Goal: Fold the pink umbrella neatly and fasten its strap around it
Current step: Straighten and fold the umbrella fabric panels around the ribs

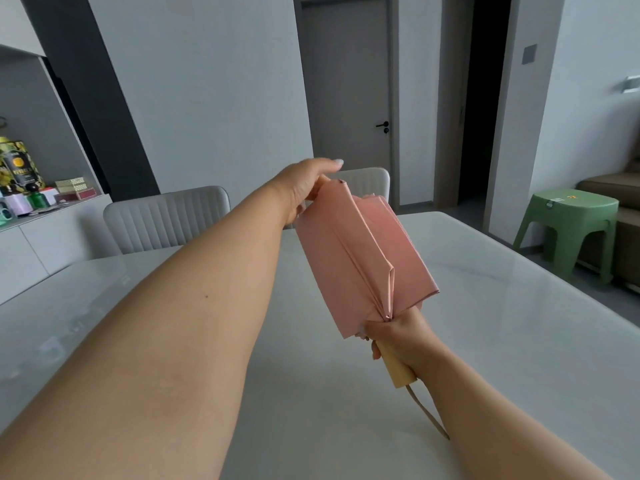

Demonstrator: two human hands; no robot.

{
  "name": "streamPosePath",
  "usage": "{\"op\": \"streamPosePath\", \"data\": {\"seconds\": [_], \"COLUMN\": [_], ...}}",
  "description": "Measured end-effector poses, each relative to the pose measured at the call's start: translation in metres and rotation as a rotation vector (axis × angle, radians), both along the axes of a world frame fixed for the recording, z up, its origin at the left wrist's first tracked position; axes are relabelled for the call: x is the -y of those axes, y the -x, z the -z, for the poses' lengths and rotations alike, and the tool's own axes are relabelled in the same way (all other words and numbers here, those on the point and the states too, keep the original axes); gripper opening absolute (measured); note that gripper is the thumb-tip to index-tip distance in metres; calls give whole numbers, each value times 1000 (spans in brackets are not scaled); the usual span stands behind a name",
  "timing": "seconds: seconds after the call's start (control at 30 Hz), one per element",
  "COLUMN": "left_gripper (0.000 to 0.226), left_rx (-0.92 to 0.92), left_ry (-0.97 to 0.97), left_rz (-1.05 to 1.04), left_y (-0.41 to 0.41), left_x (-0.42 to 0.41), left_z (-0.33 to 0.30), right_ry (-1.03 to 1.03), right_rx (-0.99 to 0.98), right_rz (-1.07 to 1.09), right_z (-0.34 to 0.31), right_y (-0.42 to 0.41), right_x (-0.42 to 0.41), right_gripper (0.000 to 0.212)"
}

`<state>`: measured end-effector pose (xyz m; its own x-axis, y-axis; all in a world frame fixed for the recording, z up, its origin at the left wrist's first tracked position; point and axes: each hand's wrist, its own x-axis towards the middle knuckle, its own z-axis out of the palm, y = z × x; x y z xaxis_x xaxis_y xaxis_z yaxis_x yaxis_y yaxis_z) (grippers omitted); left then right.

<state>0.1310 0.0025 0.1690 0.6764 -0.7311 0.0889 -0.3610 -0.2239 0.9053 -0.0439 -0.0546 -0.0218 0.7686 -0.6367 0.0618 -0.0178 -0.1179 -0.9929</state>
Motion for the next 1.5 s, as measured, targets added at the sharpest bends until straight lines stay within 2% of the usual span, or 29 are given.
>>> {"op": "streamPosePath", "data": {"seconds": [0.1, 0.2, 0.33, 0.4, 0.5, 0.6, 0.73, 0.83, 0.93, 1.0, 1.17, 1.23, 1.33, 1.5], "left_gripper": [23, 31, 54, 58, 56, 54, 39, 50, 31, 37, 28, 38, 49, 32], "left_rx": [14, -99, 4, -85, -202, -182, -193, -95, -110, -121, 206, 270, 269, 135], "left_ry": [35, 149, -2, 7, 104, 107, 87, 68, 127, 145, 97, 154, 228, 289], "left_rz": [-39, -30, -31, 17, 34, 26, -37, -141, -181, -183, -71, -88, -99, -106], "left_y": [1, -1, 4, 6, 4, 3, 8, -11, -18, -8, 18, 16, 12, 14], "left_x": [-3, -5, -7, -8, -7, -3, 0, 14, 19, 15, 7, 8, 9, 5], "left_z": [2, 3, 1, -3, -4, 2, 7, 17, 19, 17, 22, 25, 28, 25], "right_ry": [-5, 3, -1, -9, -9, -12, -19, -6, -27, -34, -22, -21, -26, -36], "right_rx": [-18, -19, -16, -13, -2, -4, -9, -14, -20, -25, -34, -35, -22, -5], "right_rz": [-15, -20, -24, -32, -29, -36, -38, -34, -14, -9, -18, -7, -2, -5], "right_z": [1, 1, 0, 1, 0, -1, -4, -4, -3, -2, 0, -1, -3, -4], "right_y": [-1, -1, -1, -1, 0, 0, 2, 2, 0, 0, 1, 1, 2, 2], "right_x": [-2, -2, -2, -3, -4, -3, -4, -4, -2, -1, -1, 0, -1, -3], "right_gripper": [38, 36, 43, 48, 45, 44, 44, 39, 49, 48, 33, 37, 36, 39]}}
